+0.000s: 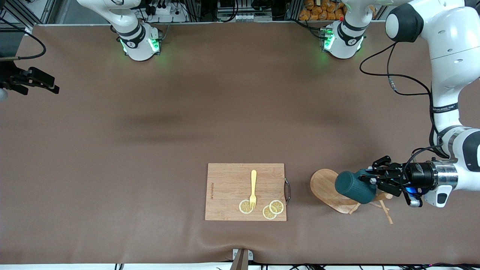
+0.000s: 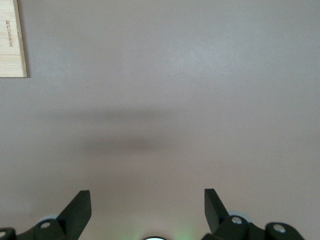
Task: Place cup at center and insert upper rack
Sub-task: 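Hang the mug onto a peg of the wooden stand with the left gripper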
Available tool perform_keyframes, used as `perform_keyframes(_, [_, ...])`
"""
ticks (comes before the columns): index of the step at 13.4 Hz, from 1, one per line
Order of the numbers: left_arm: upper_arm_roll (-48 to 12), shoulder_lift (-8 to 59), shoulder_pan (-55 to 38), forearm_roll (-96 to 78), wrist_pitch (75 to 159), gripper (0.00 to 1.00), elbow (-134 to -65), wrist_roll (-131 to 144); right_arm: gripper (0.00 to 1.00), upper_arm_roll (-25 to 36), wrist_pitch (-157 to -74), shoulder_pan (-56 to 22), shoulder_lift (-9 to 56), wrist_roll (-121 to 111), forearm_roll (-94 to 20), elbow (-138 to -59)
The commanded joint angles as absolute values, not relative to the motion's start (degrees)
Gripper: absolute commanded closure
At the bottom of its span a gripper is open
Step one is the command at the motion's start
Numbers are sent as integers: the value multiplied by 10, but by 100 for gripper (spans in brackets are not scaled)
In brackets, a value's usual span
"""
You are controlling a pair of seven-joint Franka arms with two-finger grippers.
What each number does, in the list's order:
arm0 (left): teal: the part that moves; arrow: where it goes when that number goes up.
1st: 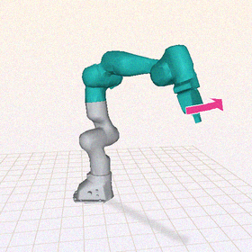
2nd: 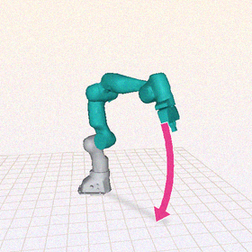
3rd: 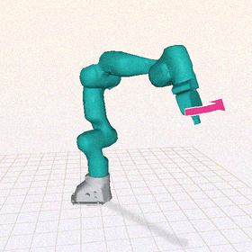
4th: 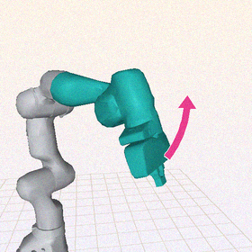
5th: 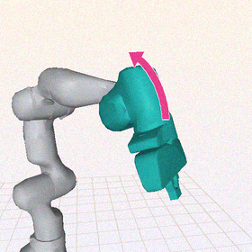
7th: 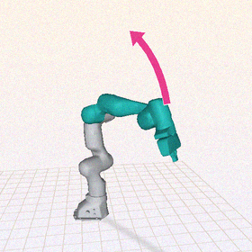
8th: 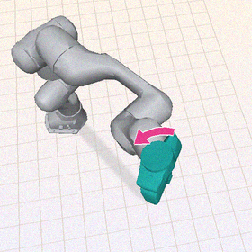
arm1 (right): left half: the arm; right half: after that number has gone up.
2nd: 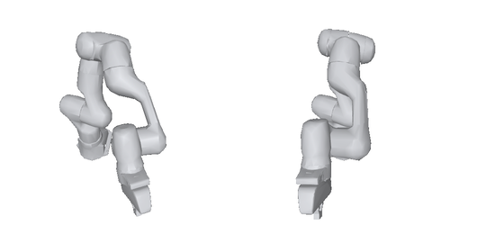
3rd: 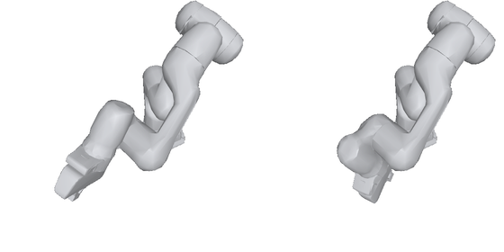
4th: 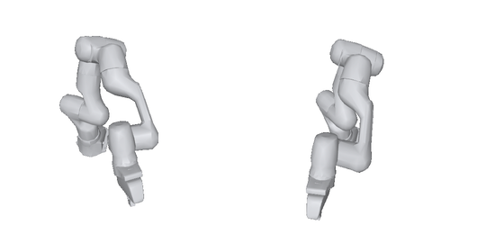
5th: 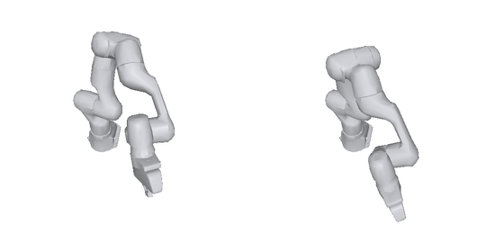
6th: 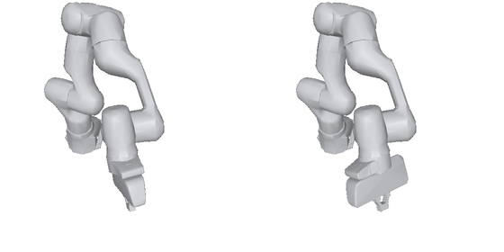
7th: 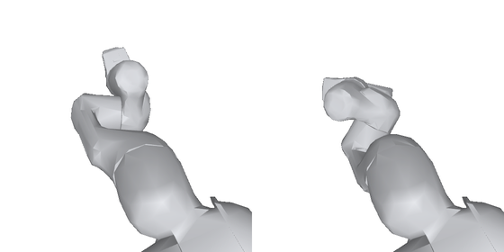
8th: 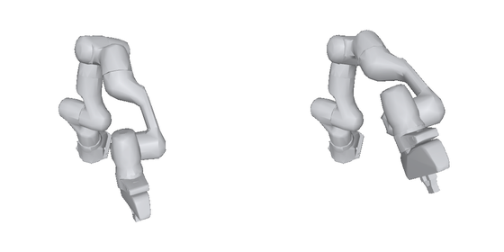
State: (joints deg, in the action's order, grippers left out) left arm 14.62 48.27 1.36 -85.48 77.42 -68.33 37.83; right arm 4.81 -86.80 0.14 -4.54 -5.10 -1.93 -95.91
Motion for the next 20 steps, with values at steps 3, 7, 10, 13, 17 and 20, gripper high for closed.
perform_keyframes(3, [143,490,19,-867,765,100,-675,371,0,47,-871,3,-59,-50,-14,-973])
perform_keyframes(7, [143,490,28,-867,765,100,-675,361,0,47,-872,3,-59,-50,-14,-973])
perform_keyframes(10, [143,495,32,-867,765,100,-675,348,0,47,-873,3,-59,-50,-14,-973])
perform_keyframes(13, [143,502,32,-868,766,100,-674,338,0,47,-873,2,-59,-50,-14,-973])
perform_keyframes(17, [143,504,32,-868,766,100,-673,338,0,47,-873,2,-59,-50,-14,-973])
perform_keyframes(20, [142,507,32,-869,766,96,-673,338,0,47,-873,2,-59,-50,-14,-973])
